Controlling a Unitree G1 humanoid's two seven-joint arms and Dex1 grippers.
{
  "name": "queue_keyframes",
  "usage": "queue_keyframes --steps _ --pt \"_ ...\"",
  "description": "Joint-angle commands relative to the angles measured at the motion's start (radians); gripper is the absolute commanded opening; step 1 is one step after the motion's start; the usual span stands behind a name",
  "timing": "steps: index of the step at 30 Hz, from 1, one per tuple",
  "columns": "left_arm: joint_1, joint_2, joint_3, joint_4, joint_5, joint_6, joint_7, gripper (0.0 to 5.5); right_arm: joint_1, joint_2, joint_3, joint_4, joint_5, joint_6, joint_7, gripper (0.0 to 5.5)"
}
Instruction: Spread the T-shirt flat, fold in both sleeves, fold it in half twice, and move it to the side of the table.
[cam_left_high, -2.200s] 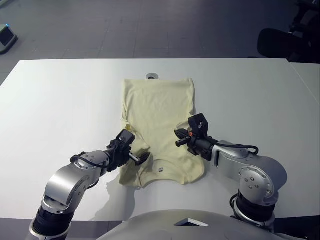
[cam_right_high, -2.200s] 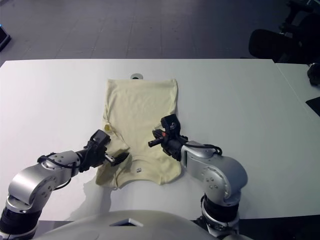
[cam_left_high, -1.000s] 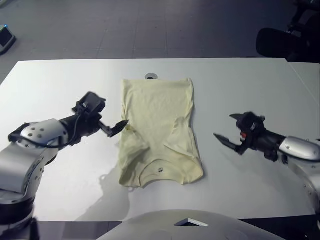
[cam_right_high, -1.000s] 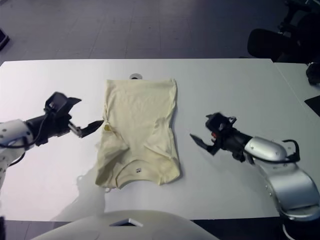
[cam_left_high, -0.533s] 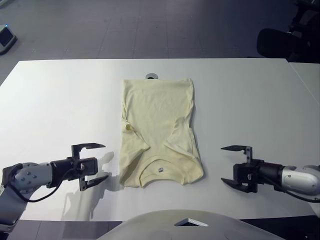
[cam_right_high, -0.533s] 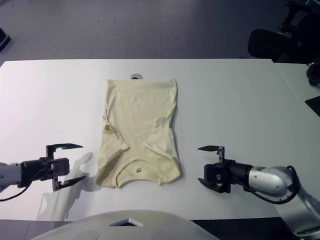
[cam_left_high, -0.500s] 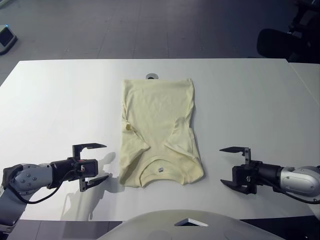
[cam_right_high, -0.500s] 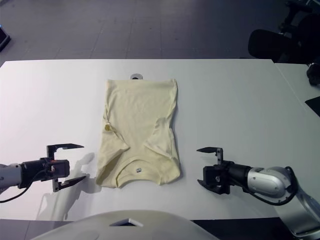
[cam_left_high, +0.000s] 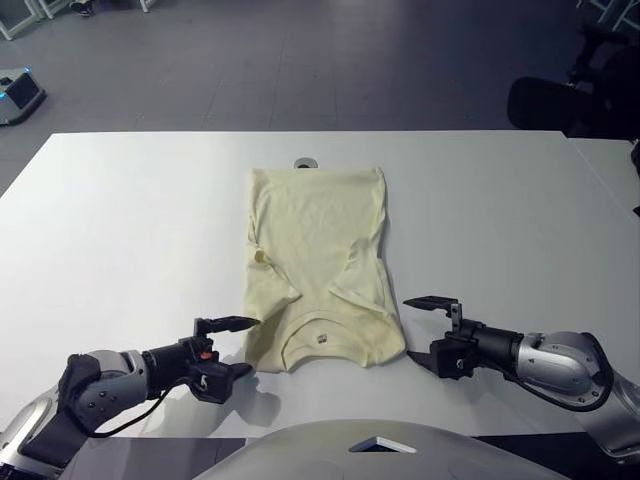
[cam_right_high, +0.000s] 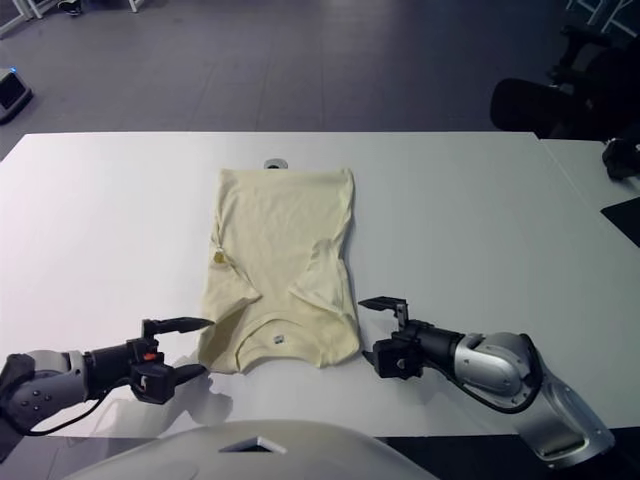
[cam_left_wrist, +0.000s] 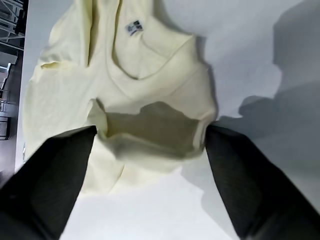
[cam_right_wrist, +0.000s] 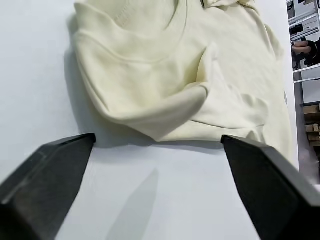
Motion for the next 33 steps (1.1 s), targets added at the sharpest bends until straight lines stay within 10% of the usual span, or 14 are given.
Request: queue_keyframes --steps 1,17,24,33 --pt "0.028 0.032 -0.044 0.037 0.068 0.046 -0.05 3.15 -0.003 0.025 0.04 0.017 -0.042 0.02 0.009 4.0" --pt "-0.04 0.02 -0.045 0.064 0.1 0.043 0.017 0.07 -0.028 0.086 0.089 0.029 -0.104 0.029 -0.016 1.17" --pt "-0.041 0.015 -0.066 0.05 0.084 0.045 0.015 0.0 -0.04 0.094 0.106 0.021 -0.102 0.021 0.001 0.07" --pt "-0.032 0.038 -0.112 -0.069 -0.055 0.166 -0.099 0.0 -0.03 0.034 0.04 0.015 -0.036 0.015 0.049 0.02"
